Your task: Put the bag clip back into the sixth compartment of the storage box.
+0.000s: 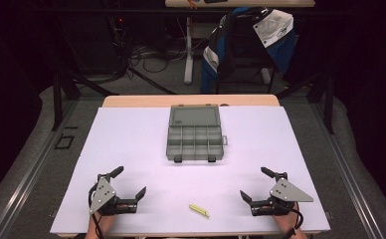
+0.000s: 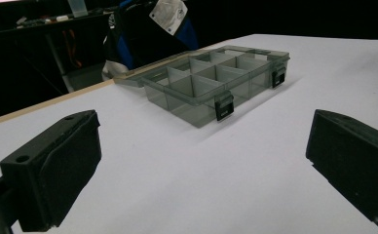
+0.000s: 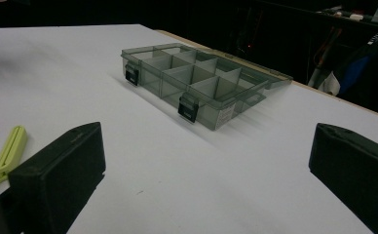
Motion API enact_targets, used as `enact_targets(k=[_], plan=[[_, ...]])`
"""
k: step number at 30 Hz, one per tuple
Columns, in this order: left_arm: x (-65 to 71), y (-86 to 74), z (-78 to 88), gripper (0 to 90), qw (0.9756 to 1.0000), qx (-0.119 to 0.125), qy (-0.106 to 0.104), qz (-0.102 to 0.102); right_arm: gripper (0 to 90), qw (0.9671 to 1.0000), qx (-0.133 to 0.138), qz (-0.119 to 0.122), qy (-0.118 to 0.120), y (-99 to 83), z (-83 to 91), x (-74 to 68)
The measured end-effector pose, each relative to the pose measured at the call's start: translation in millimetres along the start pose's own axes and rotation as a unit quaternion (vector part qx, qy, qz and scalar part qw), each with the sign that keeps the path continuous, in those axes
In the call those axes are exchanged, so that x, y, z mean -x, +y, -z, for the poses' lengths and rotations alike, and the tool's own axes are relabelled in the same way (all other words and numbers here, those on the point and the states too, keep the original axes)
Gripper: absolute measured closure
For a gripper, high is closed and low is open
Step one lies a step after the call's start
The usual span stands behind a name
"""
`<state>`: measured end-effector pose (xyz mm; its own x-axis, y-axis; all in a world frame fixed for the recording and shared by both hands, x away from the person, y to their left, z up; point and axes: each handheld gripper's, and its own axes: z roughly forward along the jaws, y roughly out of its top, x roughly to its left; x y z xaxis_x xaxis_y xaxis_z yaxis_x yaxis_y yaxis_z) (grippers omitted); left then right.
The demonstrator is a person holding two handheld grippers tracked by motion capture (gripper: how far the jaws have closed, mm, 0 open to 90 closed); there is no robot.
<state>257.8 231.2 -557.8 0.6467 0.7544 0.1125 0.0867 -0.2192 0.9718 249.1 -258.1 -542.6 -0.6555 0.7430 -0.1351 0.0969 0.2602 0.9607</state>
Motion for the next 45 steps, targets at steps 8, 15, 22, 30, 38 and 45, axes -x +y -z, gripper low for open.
enact_targets(k=[8, 15, 22, 30, 38, 45], plan=[[0.3, 0.9, 1.1, 0.0, 1.0000, 0.000, 0.000, 0.000, 0.0, 1.0000, -0.003, -0.001, 0.001, 0.1, -1.2, -0.5], [0.1, 1.0, 0.9, 0.0, 1.0000, 0.000, -0.001, 0.000, 0.0, 0.9999, -0.013, -0.001, 0.005, 0.1, -4.3, -0.6], [-0.2, 0.7, 0.6, 0.0, 1.0000, 0.000, -0.003, 0.001, 0.0, 0.9998, -0.020, -0.003, 0.003, -0.1, -7.0, 0.0], [0.6, 1.0, 0.5, 0.0, 1.0000, 0.000, -0.003, -0.001, 0.0, 0.9998, -0.020, 0.001, 0.004, 0.8, -6.1, -1.4], [0.8, 1.0, 1.1, 0.0, 1.0000, 0.000, 0.000, -0.002, 0.0, 0.9994, -0.032, 0.002, 0.011, 1.8, -9.9, -2.6], [0.9, 0.6, 0.2, 0.0, 1.0000, -0.001, 0.000, -0.002, 0.0, 0.9989, -0.042, 0.003, 0.020, 7.4, -18.3, -6.0]])
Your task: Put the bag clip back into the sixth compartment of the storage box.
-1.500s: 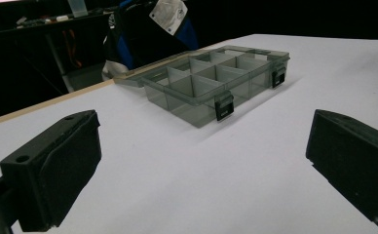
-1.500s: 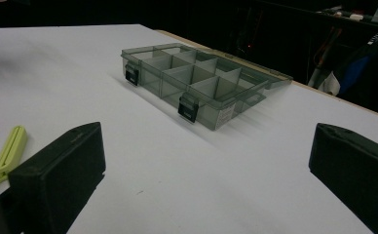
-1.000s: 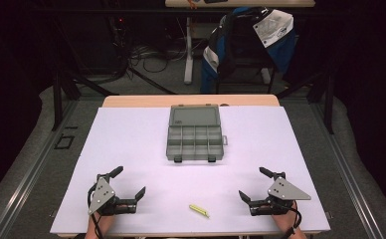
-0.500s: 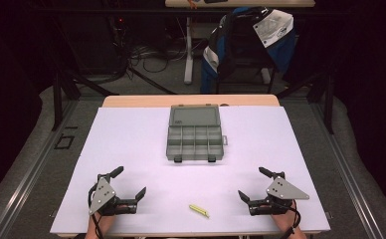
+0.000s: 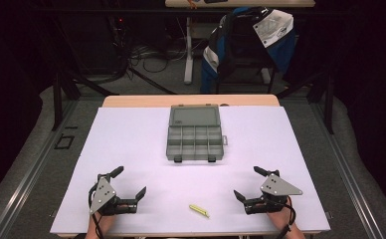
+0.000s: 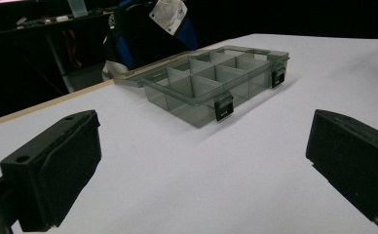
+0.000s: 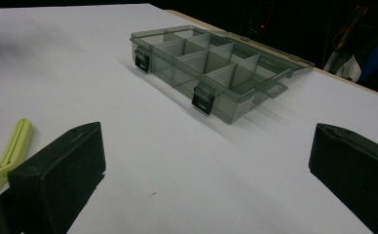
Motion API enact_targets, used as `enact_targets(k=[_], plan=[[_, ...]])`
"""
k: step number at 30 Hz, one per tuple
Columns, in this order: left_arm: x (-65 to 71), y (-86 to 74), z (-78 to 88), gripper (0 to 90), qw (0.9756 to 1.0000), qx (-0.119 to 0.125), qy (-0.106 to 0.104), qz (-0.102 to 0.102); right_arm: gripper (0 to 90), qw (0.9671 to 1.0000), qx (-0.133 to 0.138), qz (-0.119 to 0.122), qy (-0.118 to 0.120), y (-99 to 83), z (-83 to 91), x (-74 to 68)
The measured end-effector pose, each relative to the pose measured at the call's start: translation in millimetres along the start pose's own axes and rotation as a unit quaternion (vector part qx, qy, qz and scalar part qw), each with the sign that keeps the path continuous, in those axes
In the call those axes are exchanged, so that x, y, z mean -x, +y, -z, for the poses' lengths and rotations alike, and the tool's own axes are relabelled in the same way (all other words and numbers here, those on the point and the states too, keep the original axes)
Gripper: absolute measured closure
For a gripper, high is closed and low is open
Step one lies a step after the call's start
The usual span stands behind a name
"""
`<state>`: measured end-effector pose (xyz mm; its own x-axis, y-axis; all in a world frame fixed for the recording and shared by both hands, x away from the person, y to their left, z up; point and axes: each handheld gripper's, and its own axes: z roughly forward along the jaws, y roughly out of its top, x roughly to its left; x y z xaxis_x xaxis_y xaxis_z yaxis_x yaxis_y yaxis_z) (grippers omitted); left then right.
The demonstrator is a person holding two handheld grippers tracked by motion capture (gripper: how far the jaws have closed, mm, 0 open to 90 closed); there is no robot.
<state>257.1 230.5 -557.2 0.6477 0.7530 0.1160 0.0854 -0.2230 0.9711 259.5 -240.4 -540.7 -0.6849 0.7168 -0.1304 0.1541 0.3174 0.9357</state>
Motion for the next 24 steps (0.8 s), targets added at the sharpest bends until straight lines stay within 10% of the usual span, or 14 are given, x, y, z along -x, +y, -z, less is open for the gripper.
enact_targets(k=[24], plan=[[0.9, -0.2, -1.3, 0.0, 1.0000, -0.001, 0.002, -0.001, 0.0, 0.9969, -0.043, 0.014, 0.064, 20.1, -21.4, -20.1]])
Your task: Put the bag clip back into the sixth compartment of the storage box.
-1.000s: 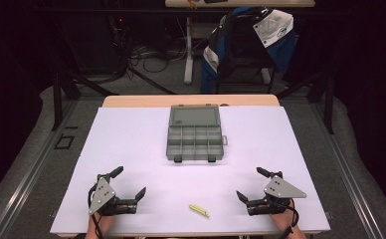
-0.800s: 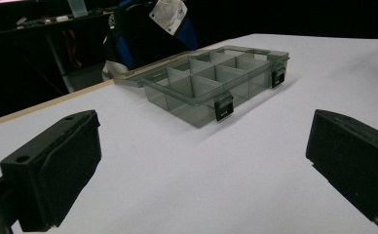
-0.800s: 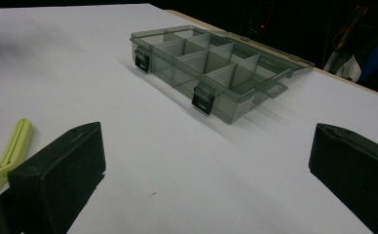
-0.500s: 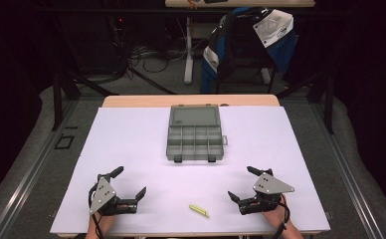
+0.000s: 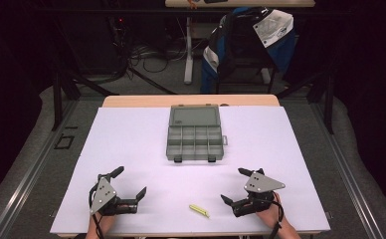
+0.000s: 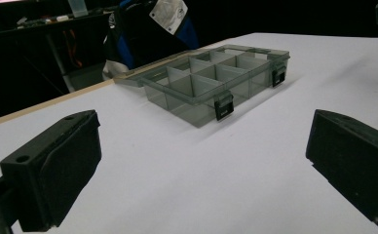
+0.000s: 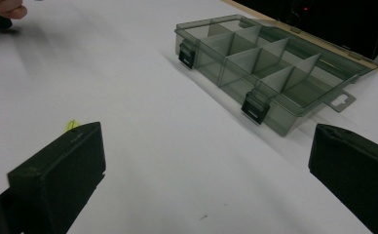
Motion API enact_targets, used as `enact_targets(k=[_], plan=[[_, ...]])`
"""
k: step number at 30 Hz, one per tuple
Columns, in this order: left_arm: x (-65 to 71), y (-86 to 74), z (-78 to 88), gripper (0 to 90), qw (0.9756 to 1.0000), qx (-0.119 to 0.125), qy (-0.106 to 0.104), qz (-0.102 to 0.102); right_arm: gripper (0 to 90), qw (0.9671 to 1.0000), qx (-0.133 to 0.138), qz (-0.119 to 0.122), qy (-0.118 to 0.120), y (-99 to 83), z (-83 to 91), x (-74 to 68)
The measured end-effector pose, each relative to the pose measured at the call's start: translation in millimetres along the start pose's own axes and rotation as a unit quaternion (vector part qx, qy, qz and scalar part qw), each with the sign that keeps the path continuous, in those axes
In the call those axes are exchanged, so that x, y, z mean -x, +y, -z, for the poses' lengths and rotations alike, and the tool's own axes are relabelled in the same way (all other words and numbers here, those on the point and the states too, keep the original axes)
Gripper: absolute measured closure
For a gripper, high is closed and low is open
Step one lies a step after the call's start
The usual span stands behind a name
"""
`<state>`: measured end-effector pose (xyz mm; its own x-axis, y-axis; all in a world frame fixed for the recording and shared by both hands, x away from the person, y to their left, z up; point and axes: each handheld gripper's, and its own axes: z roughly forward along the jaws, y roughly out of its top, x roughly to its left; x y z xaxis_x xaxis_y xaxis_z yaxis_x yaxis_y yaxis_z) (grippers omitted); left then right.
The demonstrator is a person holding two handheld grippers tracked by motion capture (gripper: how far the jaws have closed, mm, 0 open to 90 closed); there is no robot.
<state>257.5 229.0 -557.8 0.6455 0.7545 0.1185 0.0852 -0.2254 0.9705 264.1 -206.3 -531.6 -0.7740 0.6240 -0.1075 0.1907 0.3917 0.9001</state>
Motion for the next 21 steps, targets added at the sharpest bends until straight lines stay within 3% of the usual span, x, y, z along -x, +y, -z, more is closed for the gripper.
enact_targets(k=[9, 21], plan=[[0.2, 0.0, 0.5, 0.0, 1.0000, 0.000, 0.000, 0.000, 0.0, 0.9987, -0.027, 0.011, 0.041, 14.6, -15.4, -14.8], [0.7, 0.2, 0.6, 0.0, 1.0000, -0.003, 0.002, -0.001, 0.0, 0.9947, -0.074, 0.013, 0.071, 26.1, -32.9, -27.4]])
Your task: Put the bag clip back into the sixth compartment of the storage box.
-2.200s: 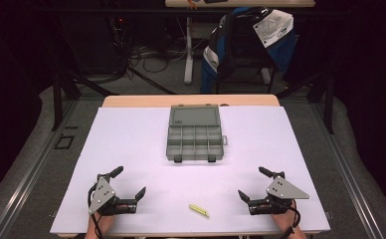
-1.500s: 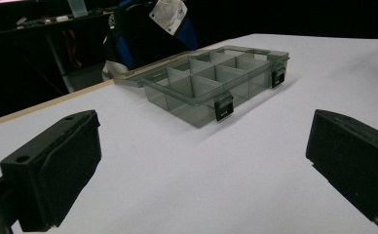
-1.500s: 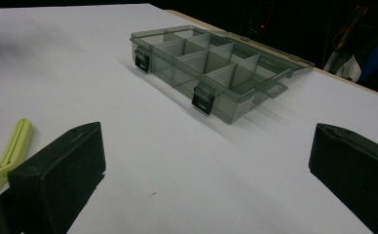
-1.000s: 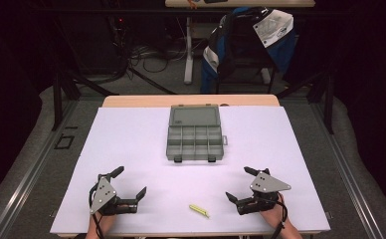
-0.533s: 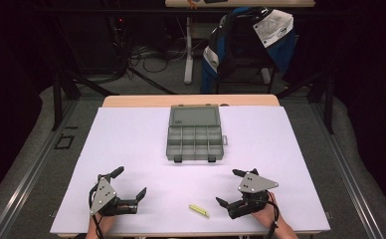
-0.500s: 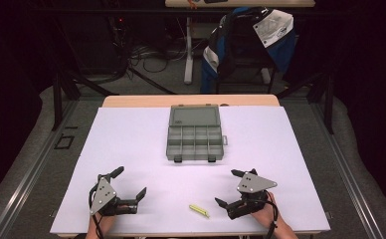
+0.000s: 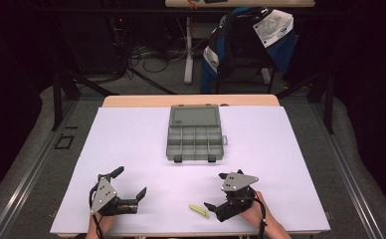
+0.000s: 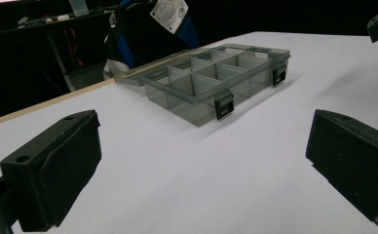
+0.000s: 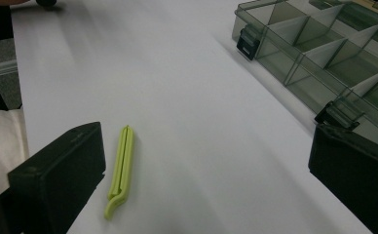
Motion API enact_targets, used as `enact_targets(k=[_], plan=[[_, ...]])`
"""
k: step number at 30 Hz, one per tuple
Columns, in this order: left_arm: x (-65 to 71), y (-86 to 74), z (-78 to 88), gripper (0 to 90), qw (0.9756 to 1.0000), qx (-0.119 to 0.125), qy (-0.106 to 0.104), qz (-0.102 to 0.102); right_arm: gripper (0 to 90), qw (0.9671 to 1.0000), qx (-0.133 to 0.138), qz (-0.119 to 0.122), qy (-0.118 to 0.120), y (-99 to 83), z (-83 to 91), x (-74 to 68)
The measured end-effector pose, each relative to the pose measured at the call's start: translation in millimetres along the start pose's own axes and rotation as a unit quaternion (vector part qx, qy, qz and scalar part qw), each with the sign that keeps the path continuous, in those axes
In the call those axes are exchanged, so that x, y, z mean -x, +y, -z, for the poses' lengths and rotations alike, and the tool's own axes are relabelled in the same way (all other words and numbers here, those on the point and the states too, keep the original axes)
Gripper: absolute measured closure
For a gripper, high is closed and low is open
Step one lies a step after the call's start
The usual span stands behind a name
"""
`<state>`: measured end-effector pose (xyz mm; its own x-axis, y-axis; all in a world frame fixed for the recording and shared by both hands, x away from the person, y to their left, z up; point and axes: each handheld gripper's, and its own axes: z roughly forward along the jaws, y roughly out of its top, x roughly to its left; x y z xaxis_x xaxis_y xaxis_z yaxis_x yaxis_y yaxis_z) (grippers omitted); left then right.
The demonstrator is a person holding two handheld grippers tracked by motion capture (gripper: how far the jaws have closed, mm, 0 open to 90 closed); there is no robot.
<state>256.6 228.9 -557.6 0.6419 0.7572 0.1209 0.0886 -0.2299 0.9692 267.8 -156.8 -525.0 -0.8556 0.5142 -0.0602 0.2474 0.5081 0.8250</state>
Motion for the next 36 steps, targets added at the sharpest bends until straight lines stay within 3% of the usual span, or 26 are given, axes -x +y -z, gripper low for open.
enact_targets(k=[10, 18, 25, 34, 36], plan=[[0.0, 0.3, 0.3, 0.0, 1.0000, 0.003, 0.000, 0.000, 0.0, 0.9989, -0.040, -0.006, 0.025, 6.7, -14.2, -6.9], [0.9, 0.9, 0.8, 0.0, 1.0000, 0.005, 0.000, 0.000, 0.0, 0.9973, -0.068, -0.012, 0.025, 9.9, -21.0, -13.0], [0.8, 1.0, 0.6, 0.0, 1.0000, 0.005, 0.000, -0.001, 0.0, 0.9965, -0.076, -0.018, 0.029, 13.4, -23.3, -15.3], [0.6, 1.0, 0.7, 0.0, 1.0000, 0.005, 0.001, 0.000, 0.0, 0.9931, -0.110, -0.024, 0.034, 19.8, -30.8, -24.3], [0.2, 1.0, 0.2, 0.0, 1.0000, 0.004, 0.001, 0.000, 0.0, 0.9922, -0.120, -0.022, 0.025, 20.2, -33.1, -27.4]])
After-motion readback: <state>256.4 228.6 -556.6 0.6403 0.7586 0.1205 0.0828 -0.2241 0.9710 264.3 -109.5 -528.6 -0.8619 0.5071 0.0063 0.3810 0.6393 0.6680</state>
